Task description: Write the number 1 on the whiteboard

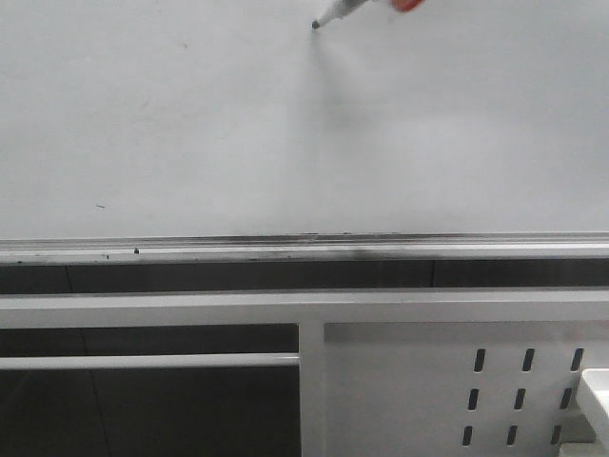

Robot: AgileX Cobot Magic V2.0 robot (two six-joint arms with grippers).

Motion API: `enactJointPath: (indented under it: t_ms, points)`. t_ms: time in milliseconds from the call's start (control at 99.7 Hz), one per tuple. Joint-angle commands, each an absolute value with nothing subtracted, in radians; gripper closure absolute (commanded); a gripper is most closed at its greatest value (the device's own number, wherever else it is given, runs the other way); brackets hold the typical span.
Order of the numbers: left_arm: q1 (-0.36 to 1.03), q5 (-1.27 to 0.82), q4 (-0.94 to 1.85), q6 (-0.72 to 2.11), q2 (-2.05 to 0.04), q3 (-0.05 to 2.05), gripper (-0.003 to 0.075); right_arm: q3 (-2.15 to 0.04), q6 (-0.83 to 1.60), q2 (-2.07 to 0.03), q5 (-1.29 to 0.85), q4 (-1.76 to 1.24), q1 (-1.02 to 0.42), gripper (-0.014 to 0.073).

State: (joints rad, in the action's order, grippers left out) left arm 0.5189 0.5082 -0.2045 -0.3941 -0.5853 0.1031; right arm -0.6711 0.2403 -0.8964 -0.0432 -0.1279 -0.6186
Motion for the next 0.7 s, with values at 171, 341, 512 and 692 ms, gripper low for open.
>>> enactJointPath:
  t_ms: [171, 341, 512, 692]
  points:
    - [0.517, 0.593, -0.191, -0.402, -0.587, 0.129, 0.0740, -0.709, 0.243, -0.965, 0.035, -0.113, -0.614, 0.0663]
    - [0.517, 0.593, -0.191, -0.402, -0.587, 0.129, 0.0740, -0.709, 0.243, -1.031, 0.031, -0.113, -0.602, 0.0663]
    - [0.517, 0.593, -0.191, -0.402, -0.587, 0.129, 0.0740, -0.709, 0.243, -1.091, 0.035, -0.113, -0.594, 0.0663]
    - [0.517, 0.594, -0.191, -0.402, -0.587, 0.123, 0.0740, -0.709, 0.243, -1.101, 0.043, -0.113, -0.598, 0.0663]
